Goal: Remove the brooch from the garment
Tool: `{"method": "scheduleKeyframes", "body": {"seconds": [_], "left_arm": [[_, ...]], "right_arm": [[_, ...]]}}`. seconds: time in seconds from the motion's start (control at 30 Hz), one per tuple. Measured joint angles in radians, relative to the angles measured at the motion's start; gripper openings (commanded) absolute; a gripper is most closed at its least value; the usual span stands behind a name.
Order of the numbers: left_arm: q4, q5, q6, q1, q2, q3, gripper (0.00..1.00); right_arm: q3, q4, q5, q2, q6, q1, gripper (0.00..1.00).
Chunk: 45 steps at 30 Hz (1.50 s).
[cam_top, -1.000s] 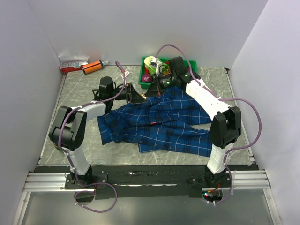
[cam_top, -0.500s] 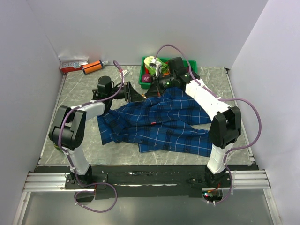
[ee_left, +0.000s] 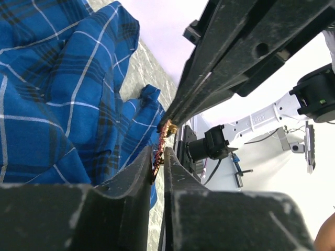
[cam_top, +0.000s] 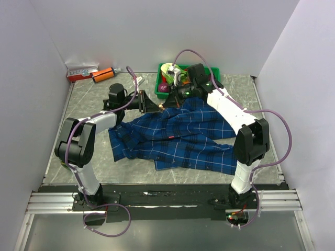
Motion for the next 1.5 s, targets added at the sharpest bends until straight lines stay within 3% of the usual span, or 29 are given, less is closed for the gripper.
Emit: {"method": "scheduleKeyframes", "body": {"seconds": [0.87,1.0,1.3,1.43,1.5], "left_arm": [[-0.03,0.076,0.026,-0.004,0.026,0.08,0.16],[-0.049,0.073,0.032,-0.004,0.034,0.093,0.25],[-0.057,0.077,0.032,-0.005,0.056,0.093,0.26],[-0.056,0.074,0.037,-0.006,0.056,0.093,0.53],[-0.057,0.073,0.05,-0.005,0.056,0.093,0.6]], "right_arm": [[0.109,-0.111,0.01,0.02,-0.152,0.018,0.0],[0.145,-0.135,0.016,0.046,-0.169,0.019,0.0],[0.182,-0.148,0.019,0.08,-0.184,0.038,0.0],[0.186,-0.147,0.009,0.08,-0.181,0.04,0.0],[0.193,-0.147,-0.001,0.08,-0.171,0.042,0.0]]}}
